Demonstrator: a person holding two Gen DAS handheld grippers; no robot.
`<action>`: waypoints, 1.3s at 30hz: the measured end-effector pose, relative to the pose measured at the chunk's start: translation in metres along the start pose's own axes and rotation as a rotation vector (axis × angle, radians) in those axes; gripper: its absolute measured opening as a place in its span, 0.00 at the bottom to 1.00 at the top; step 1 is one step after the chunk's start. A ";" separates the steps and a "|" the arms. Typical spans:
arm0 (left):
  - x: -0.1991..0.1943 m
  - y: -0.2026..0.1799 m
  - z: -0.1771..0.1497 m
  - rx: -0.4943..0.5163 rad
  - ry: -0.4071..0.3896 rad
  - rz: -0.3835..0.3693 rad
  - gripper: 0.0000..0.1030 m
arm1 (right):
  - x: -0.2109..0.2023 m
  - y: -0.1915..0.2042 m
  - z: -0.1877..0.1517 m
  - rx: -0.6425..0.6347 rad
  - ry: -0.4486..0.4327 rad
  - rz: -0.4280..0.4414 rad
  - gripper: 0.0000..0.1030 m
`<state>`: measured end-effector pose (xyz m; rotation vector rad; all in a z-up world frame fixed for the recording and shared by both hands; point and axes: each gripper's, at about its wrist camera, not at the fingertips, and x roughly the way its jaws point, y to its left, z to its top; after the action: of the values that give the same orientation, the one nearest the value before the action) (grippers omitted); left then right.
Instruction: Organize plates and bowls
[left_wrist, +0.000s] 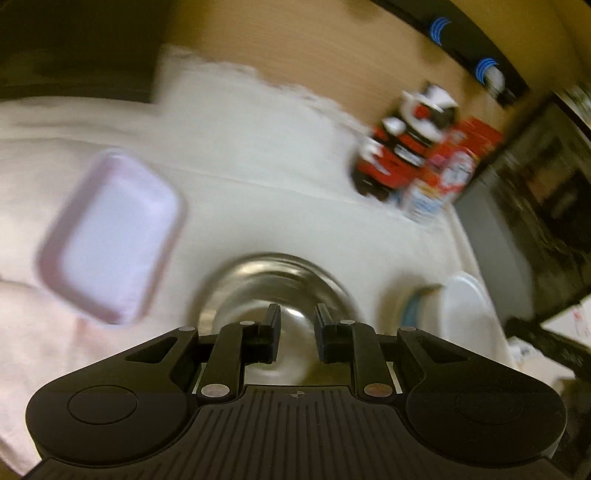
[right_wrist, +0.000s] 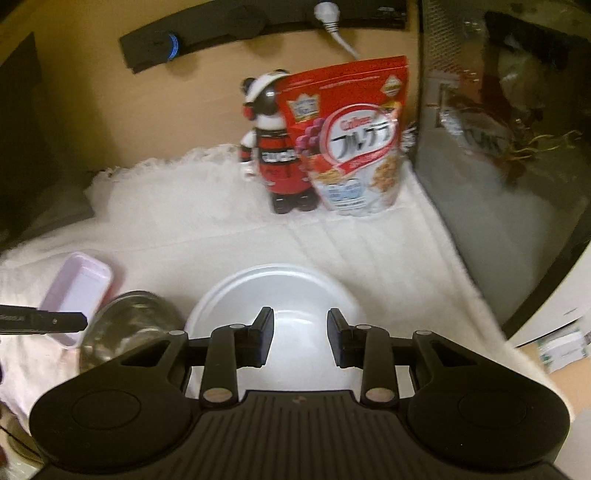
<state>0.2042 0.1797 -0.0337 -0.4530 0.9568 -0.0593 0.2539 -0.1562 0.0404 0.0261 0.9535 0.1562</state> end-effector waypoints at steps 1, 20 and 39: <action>-0.003 0.009 0.002 -0.010 -0.008 0.010 0.21 | 0.000 0.007 -0.002 0.002 0.001 0.011 0.30; 0.046 0.064 -0.008 -0.097 0.115 0.092 0.22 | 0.072 0.119 -0.062 0.074 0.217 0.137 0.30; 0.079 0.074 -0.004 -0.074 0.214 0.028 0.25 | 0.124 0.127 -0.073 0.155 0.341 0.096 0.41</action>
<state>0.2359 0.2254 -0.1268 -0.5083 1.1787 -0.0479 0.2497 -0.0163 -0.0907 0.1935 1.3043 0.1783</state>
